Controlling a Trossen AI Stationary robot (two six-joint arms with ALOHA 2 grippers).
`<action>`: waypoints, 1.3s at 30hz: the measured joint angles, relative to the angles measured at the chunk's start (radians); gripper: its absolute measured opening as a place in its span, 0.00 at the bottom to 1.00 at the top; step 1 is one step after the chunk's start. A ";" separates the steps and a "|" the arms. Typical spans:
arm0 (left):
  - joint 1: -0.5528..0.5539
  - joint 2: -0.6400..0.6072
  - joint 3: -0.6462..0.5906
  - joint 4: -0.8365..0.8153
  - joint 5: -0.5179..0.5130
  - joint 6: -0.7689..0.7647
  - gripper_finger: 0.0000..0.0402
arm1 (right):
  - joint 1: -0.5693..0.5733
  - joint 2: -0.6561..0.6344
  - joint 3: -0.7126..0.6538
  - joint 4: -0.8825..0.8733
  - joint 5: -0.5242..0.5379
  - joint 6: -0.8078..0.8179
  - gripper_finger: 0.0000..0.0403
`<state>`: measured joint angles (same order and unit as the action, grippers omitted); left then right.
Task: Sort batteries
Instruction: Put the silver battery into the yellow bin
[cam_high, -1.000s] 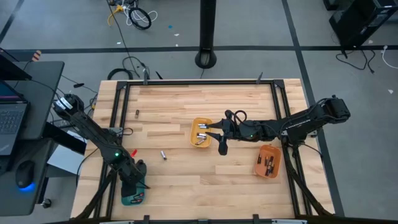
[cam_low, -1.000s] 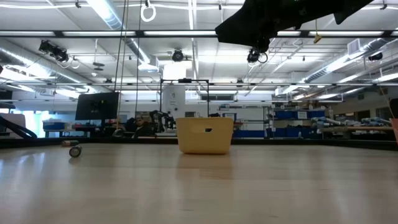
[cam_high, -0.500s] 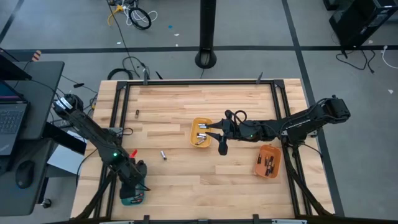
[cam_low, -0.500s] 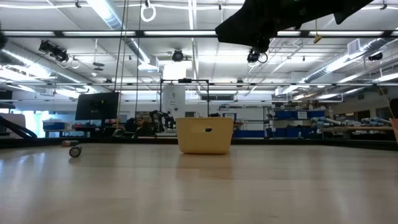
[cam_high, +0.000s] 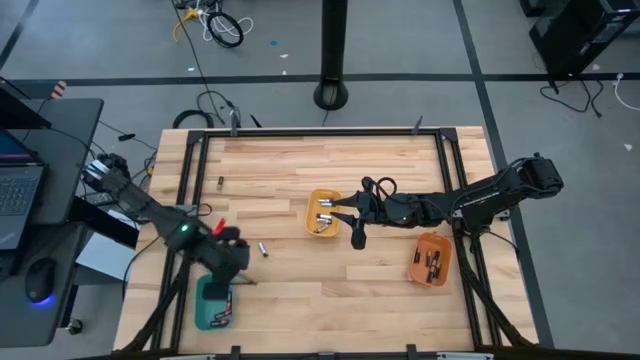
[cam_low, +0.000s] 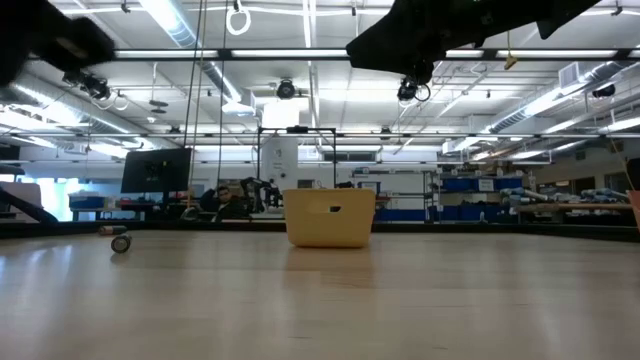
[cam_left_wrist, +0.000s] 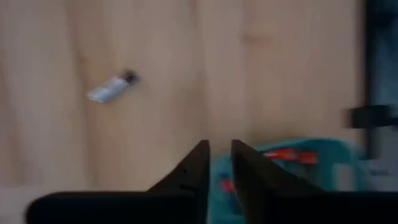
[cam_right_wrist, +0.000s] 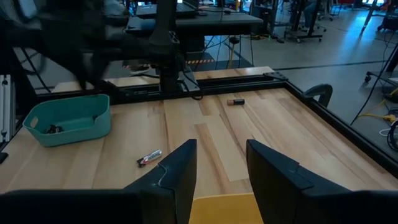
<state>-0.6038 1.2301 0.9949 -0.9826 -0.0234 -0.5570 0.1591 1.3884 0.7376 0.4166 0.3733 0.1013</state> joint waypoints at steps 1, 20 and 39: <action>0.036 0.000 -0.008 -0.006 -0.004 0.064 0.15 | 0.000 0.000 0.000 0.000 0.000 0.000 0.37; 0.369 0.207 -0.136 0.158 0.019 0.923 0.07 | 0.000 0.000 0.000 -0.016 0.000 -0.003 0.36; 0.366 0.377 -0.048 0.145 0.031 0.982 0.29 | 0.000 0.000 0.000 -0.040 0.000 0.000 0.35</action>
<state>-0.2382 1.6073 0.9471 -0.8371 0.0071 0.4247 0.1589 1.3884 0.7376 0.3767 0.3729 0.1013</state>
